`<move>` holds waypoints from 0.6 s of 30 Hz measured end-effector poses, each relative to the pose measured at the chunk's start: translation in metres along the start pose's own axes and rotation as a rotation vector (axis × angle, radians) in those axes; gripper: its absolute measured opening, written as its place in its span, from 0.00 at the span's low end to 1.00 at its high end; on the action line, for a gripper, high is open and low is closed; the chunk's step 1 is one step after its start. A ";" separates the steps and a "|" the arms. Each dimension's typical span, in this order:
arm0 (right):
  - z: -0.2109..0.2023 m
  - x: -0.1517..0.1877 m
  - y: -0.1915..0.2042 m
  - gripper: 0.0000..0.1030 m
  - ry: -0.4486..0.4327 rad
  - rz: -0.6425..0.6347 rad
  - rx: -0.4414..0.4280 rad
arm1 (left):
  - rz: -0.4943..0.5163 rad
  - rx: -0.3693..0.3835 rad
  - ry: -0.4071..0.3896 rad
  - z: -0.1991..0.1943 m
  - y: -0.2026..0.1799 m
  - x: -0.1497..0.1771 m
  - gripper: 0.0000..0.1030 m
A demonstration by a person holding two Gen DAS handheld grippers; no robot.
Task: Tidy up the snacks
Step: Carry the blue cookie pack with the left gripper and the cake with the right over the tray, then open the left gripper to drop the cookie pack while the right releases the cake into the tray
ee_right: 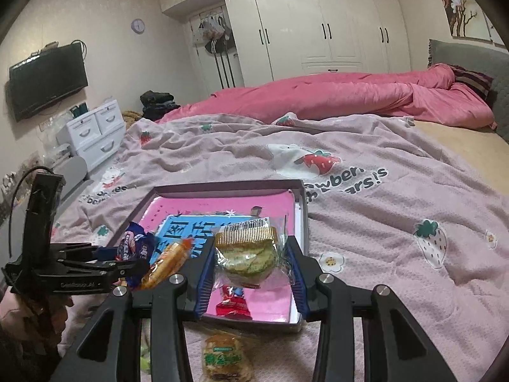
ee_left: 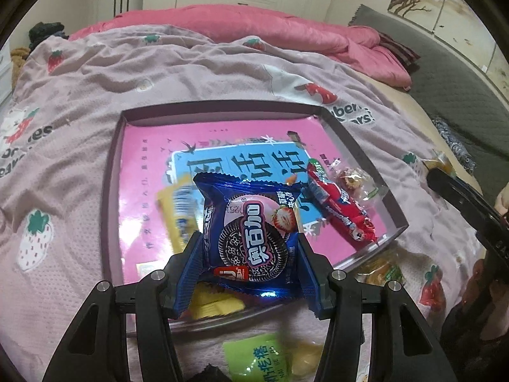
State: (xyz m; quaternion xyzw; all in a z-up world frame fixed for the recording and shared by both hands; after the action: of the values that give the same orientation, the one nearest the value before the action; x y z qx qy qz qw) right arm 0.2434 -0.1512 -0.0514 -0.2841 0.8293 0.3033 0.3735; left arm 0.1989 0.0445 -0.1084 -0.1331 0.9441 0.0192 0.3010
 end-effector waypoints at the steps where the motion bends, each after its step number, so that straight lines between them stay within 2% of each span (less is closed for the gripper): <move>1: 0.003 0.000 0.000 0.41 0.006 -0.003 0.003 | 0.002 0.001 0.002 0.001 -0.002 0.000 0.56; 18: 0.037 0.022 -0.004 0.41 0.122 -0.001 0.006 | 0.002 0.043 0.021 0.011 -0.012 0.000 0.56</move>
State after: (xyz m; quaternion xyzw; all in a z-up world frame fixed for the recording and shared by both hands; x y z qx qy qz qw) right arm 0.2505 -0.1333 -0.0899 -0.3016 0.8512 0.2828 0.3234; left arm 0.2084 0.0340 -0.1173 -0.1257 0.9476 -0.0021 0.2936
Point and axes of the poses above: each gripper's, at about its wrist camera, not at the fingertips, and z roughly the way its jaws point, y to its left, x to its underside, the point moved 7 cm from there along z, roughly the way its jaws point, and after that the axes turned 12 degrees about -x, right-handed, at the moved point
